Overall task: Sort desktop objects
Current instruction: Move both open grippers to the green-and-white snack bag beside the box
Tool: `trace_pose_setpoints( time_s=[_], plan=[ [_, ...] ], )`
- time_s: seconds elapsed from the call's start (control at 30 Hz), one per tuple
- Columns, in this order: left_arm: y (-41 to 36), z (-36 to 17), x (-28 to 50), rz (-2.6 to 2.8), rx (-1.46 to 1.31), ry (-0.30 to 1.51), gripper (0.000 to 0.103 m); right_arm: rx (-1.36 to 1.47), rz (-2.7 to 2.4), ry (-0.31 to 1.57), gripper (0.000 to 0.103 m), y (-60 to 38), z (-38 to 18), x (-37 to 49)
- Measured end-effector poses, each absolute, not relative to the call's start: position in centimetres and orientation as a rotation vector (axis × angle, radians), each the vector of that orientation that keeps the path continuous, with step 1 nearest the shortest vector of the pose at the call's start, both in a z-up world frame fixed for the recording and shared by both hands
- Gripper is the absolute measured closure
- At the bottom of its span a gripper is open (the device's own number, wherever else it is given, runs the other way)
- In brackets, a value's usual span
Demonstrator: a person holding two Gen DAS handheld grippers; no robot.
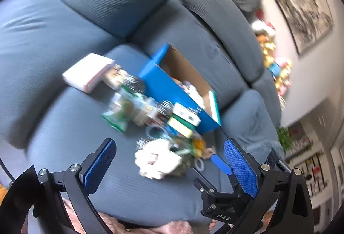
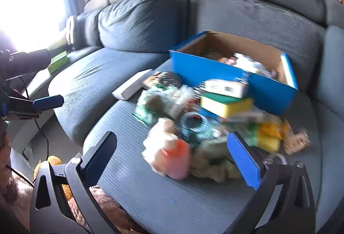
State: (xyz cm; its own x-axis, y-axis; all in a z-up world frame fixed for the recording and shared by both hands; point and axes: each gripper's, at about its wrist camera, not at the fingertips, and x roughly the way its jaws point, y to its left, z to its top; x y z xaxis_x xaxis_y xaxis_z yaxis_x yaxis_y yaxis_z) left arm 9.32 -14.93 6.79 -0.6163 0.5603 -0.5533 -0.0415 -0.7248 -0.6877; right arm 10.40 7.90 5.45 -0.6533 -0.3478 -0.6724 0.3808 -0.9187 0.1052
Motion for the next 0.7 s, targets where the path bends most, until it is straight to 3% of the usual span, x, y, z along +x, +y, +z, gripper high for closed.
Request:
trace_pose_setpoints(
  time_s=[0.5, 0.7],
  plan=[
    [-21.3, 1.5, 2.5, 2.29, -1.229, -1.055, 0.003, 1.228, -2.368, -0.014, 0.0, -2.5, 1.7, 1.8],
    [-21.9, -1.0, 0.0, 2.201, -1.273, -1.214, 0.003, 1.298, -2.431, -0.04, 0.0, -3.2, 0.2, -0.9]
  ],
)
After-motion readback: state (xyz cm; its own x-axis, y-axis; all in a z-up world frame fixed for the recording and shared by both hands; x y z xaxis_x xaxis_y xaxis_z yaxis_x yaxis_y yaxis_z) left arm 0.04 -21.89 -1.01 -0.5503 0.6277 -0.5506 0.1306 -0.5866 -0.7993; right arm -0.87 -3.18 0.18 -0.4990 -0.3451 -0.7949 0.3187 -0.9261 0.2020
